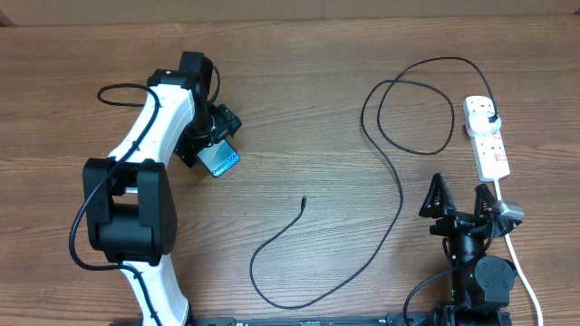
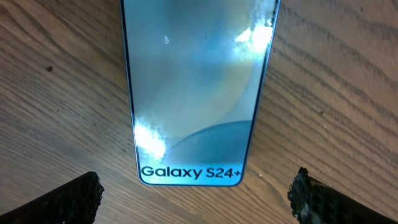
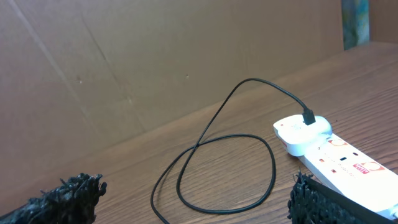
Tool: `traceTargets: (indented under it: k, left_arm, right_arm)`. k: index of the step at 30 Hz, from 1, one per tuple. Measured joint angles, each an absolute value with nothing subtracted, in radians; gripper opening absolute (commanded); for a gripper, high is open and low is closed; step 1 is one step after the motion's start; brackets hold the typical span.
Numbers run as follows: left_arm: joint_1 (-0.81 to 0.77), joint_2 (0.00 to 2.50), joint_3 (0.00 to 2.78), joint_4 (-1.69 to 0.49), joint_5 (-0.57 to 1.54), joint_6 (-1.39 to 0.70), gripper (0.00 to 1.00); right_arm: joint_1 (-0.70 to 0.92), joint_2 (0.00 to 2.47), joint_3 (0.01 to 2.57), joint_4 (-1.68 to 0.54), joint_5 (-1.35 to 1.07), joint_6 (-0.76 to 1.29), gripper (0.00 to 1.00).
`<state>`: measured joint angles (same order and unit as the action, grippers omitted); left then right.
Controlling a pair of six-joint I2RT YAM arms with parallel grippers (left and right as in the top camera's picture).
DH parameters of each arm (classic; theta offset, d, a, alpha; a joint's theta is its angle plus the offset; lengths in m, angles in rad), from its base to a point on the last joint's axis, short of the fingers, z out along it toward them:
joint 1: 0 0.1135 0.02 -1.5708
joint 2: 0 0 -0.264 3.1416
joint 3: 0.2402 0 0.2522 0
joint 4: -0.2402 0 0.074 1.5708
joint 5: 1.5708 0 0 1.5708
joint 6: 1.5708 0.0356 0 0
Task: Plug charger to phone and switch on socket
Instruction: 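Lower the left gripper onto the phone and close on its edges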
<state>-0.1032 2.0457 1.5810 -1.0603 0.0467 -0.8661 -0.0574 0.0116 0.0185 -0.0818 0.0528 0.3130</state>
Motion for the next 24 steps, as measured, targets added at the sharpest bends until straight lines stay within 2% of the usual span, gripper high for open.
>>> traceTargets:
  k: [24]
  left_arm:
    - [-0.032, 2.083, 1.617, -1.052, 0.078, -0.885, 1.0]
  right_arm:
    - [-0.057, 0.012, 0.019, -0.082, 0.053, 0.313, 1.0]
